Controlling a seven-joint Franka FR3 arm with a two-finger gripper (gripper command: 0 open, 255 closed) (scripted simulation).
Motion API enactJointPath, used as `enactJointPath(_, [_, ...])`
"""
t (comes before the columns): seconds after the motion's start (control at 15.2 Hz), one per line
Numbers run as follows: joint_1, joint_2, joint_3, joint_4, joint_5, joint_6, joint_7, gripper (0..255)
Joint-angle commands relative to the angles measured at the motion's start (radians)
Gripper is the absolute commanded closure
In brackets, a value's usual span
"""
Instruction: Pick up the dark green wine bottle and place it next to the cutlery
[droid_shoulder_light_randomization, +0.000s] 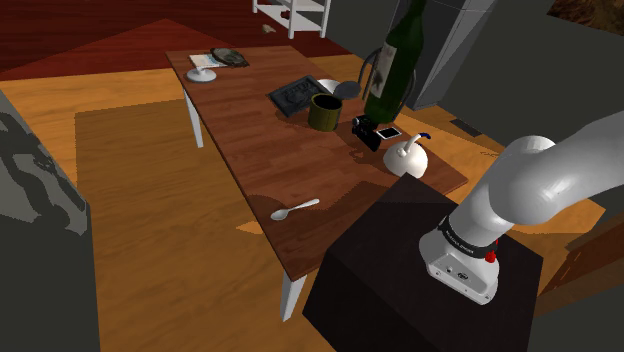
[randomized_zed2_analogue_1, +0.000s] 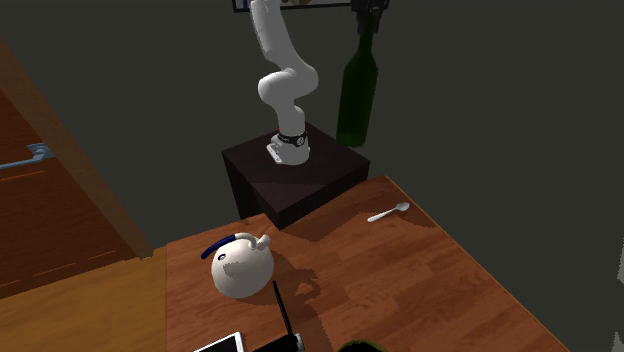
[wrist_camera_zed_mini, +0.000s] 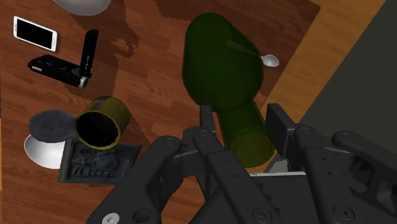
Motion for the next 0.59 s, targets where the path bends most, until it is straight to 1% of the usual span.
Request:
enactJointPath(0.0, [0.0, -0.014, 0.002, -0.034, 0.0, 0.019, 0.004, 255])
enactJointPath(0.53, [0.0, -0.068, 0.0, -0.191, -0.001, 0.123, 0.009, 255])
